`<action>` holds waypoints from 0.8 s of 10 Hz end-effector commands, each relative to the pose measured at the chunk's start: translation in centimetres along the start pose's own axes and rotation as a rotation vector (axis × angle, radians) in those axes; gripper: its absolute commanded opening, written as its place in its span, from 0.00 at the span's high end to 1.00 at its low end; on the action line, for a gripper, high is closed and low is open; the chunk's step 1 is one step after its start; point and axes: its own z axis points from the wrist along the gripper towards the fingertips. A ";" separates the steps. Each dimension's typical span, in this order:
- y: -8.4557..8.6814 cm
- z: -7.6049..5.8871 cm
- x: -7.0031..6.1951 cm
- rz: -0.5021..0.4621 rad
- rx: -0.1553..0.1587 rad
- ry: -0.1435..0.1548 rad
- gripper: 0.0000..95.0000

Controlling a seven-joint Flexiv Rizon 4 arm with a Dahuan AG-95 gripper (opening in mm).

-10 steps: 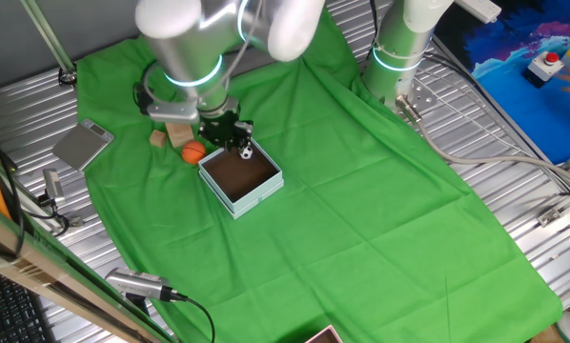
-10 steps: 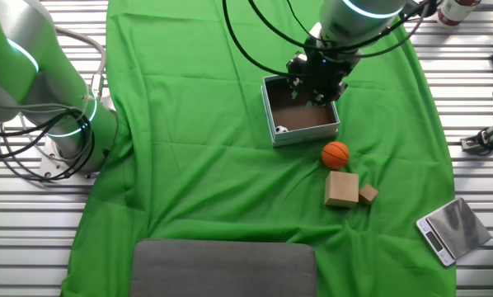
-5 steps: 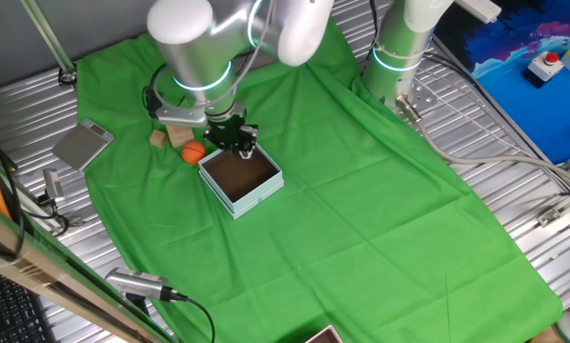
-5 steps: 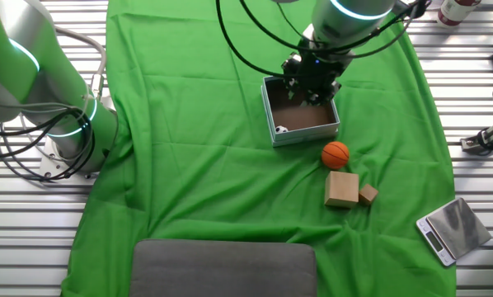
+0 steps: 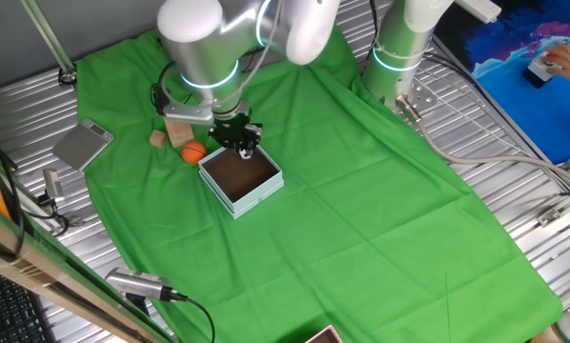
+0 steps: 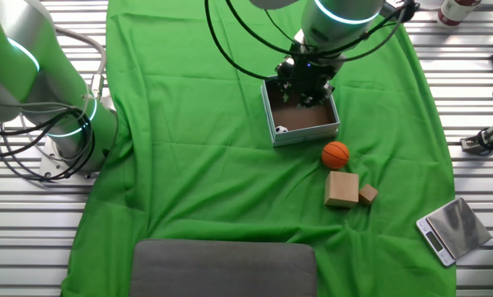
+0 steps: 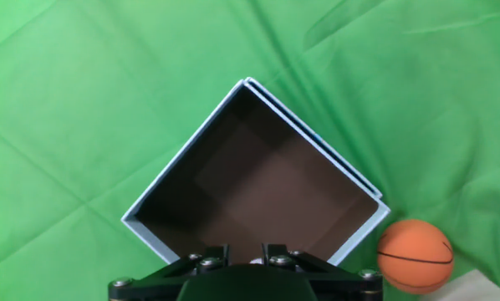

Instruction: Take everything out of the gift box

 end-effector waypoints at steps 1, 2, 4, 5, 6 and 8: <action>-0.2 0.3 0.0 -0.018 0.005 -0.001 0.80; -0.3 0.5 0.0 -0.030 0.008 -0.002 0.80; -0.8 1.1 0.0 -0.053 0.012 -0.008 0.80; -1.1 1.5 0.0 -0.063 0.016 -0.013 0.80; -1.3 1.7 0.0 -0.071 0.016 -0.015 0.80; -1.8 2.1 -0.2 -0.087 0.018 -0.020 0.80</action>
